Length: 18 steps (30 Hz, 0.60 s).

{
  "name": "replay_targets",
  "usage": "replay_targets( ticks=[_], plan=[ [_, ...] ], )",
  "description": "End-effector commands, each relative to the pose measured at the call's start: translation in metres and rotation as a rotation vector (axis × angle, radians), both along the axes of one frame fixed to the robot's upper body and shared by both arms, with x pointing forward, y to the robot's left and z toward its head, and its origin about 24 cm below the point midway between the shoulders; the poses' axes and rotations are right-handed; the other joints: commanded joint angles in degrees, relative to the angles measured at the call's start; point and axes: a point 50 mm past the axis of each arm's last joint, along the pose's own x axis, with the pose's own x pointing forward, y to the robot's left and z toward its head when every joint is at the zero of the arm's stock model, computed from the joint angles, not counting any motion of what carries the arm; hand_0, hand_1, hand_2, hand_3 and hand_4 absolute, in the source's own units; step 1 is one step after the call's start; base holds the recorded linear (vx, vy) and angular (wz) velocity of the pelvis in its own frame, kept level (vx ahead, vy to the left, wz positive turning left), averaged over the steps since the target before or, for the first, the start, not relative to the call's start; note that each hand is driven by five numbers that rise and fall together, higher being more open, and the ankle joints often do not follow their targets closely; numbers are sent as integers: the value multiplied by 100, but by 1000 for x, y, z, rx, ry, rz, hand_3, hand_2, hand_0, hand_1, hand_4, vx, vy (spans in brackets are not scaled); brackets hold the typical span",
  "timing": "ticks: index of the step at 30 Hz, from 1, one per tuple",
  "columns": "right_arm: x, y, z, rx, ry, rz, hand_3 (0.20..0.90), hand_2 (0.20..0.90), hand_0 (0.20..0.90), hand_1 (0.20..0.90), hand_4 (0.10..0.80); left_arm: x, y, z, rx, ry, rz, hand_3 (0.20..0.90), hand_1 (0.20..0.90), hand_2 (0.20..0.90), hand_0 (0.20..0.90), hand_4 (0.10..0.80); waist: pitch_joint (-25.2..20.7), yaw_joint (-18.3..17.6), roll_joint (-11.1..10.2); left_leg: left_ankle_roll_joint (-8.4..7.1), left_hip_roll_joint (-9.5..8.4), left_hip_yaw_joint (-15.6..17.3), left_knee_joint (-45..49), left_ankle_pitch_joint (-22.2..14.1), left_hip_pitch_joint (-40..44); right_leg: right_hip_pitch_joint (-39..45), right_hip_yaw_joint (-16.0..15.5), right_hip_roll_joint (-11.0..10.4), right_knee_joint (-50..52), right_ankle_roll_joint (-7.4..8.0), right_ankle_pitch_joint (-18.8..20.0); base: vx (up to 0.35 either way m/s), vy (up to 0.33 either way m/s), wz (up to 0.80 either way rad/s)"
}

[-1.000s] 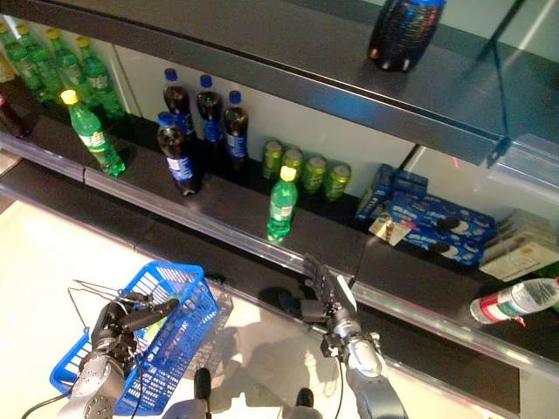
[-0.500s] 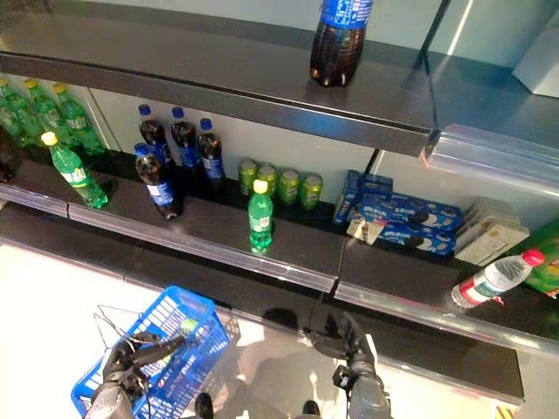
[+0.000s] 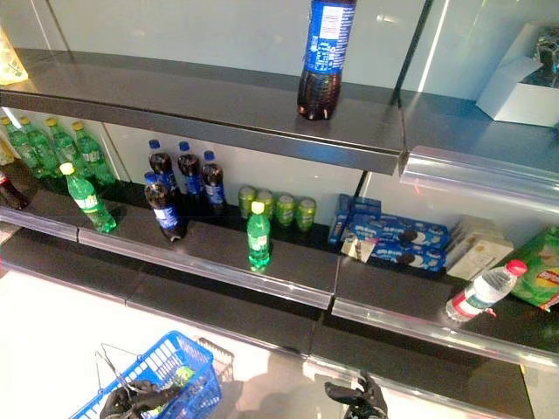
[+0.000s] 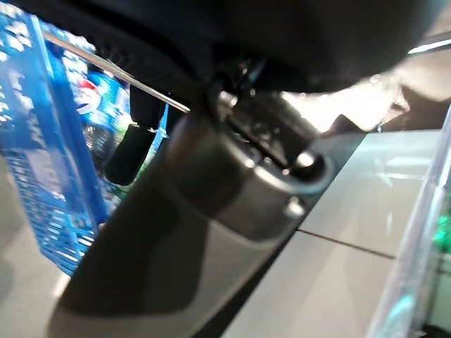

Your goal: Pick up the drink and place into the basket.

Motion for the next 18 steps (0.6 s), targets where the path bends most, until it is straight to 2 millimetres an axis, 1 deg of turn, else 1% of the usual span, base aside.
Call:
replay_targets(
  ticks=[1,3,6,8,11,12,15,16,18],
  plan=[
    [31,-36,20,-144,-96,63,900,900,900,900,800,77,29,48,187,-369,-34,200,300,300,300,100,-96,226,290,98,-42,-179,40,-535,362,-205,-343,0,25,-123,397,14,135,-2],
    [26,-40,16,-156,-53,72,900,900,900,900,800,72,31,44,192,-341,-15,200,300,300,300,100,-98,252,262,119,-93,-177,47,-548,365,-221,-314,-23,22,-111,418,1,161,-4],
    [18,-46,13,-154,-13,43,900,900,900,900,800,71,33,42,193,-324,-8,200,300,300,300,100,-87,279,220,166,-173,-196,80,-590,357,-219,-292,-67,34,-90,440,-3,174,-7],
    [11,-51,11,-157,19,19,900,900,900,900,800,72,35,41,187,-323,-9,200,300,300,300,100,-82,277,183,242,-277,-248,96,-641,348,-236,-227,-110,80,-59,449,-4,248,-3],
    [2,-56,10,-171,58,-5,900,900,900,900,800,77,35,43,171,-338,-23,200,300,300,300,100,-53,251,133,379,-459,-397,108,-707,335,-366,-62,-238,290,-14,535,1,271,-3],
    [-2,-58,9,-179,68,-13,900,900,900,900,800,81,33,44,161,-348,-34,200,300,300,300,100,-28,230,96,471,-586,-506,100,-747,327,-545,80,-346,540,12,700,3,277,-9],
    [-4,-59,9,-176,72,-29,900,900,900,900,800,88,30,47,149,-369,-69,200,300,300,300,100,50,170,60,609,-774,-727,65,-798,347,-1059,394,-518,1290,58,1104,25,231,-15],
    [-4,-59,9,-175,70,-27,900,900,900,900,800,89,30,48,148,-373,-73,200,300,300,300,100,61,161,64,628,-791,-746,58,-792,342,-1151,448,-499,1432,56,1122,38,198,-7],
    [-2,-56,9,-163,58,-15,900,900,900,900,800,91,29,49,144,-381,-90,200,300,300,300,100,117,63,64,704,-839,-858,40,-784,334,-1379,699,-125,1659,14,1055,62,148,-4]
  ],
)
